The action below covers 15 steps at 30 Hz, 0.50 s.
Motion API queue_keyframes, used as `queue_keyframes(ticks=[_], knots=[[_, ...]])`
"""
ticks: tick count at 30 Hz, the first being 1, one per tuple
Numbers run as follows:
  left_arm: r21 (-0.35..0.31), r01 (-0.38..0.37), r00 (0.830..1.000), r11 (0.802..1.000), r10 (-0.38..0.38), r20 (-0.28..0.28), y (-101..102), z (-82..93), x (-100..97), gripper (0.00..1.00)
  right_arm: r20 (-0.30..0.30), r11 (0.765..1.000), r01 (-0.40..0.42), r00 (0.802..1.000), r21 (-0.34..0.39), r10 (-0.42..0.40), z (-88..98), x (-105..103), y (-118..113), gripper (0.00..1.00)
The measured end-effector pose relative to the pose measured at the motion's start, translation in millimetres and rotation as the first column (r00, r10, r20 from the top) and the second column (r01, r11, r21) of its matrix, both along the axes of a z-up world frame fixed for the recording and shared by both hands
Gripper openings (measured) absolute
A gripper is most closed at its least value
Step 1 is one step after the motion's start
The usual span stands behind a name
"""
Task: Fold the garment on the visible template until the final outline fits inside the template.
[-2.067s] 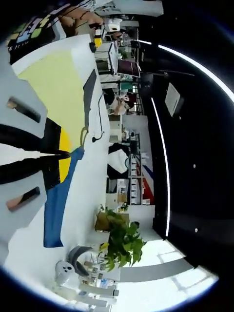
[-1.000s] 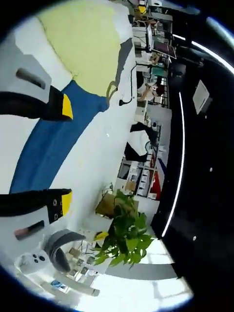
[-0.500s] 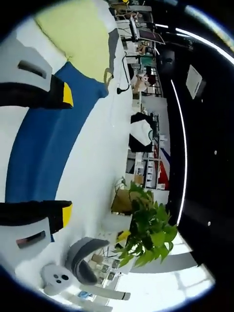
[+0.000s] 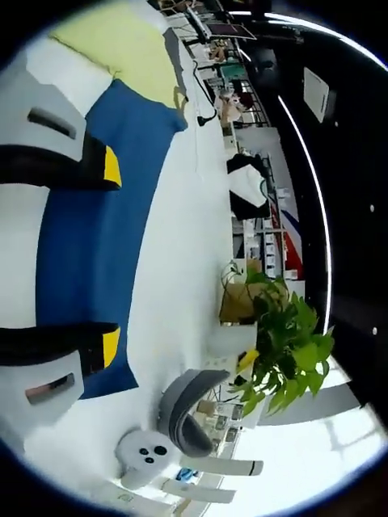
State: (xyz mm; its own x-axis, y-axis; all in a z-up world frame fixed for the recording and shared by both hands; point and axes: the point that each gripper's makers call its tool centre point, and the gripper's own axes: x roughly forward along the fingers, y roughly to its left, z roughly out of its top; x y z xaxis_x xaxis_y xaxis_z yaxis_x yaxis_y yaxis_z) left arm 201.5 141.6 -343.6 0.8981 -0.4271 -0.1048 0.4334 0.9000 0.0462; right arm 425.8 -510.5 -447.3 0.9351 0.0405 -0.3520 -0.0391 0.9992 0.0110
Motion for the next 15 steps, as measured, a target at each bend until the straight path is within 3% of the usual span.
queue_keyframes(ticks=[5, 8, 9, 11, 15], knots=[[-0.010, -0.026, 1.000, 1.000, 0.026, 0.003, 6, -1.6, 3.1, 0.13, -0.011, 1.000, 0.010, 1.000, 0.008, -0.010, -5.0, -1, -2, 0.67], [-0.023, -0.041, 0.999, 0.999, 0.041, -0.003, 8, -3.9, 7.0, 0.13, -0.042, 0.999, 0.001, 0.999, -0.044, -0.003, -12.4, -5, -7, 0.65], [-0.020, -0.049, 0.999, 0.999, 0.049, -0.004, 9, -4.5, 7.8, 0.13, -0.019, 1.000, 0.011, 1.000, -0.001, -0.011, -10.7, -3, -8, 0.65], [0.008, -0.079, 0.997, 0.997, 0.079, -0.001, 13, -6.4, 10.4, 0.15, -0.030, 0.999, 0.023, 0.999, -0.027, -0.024, -11.4, -7, -15, 0.58], [-0.010, -0.104, 0.995, 0.995, 0.104, -0.005, 18, -8.7, 11.8, 0.20, -0.023, 0.999, 0.027, 0.999, -0.024, -0.027, -11.1, -7, -15, 0.56]])
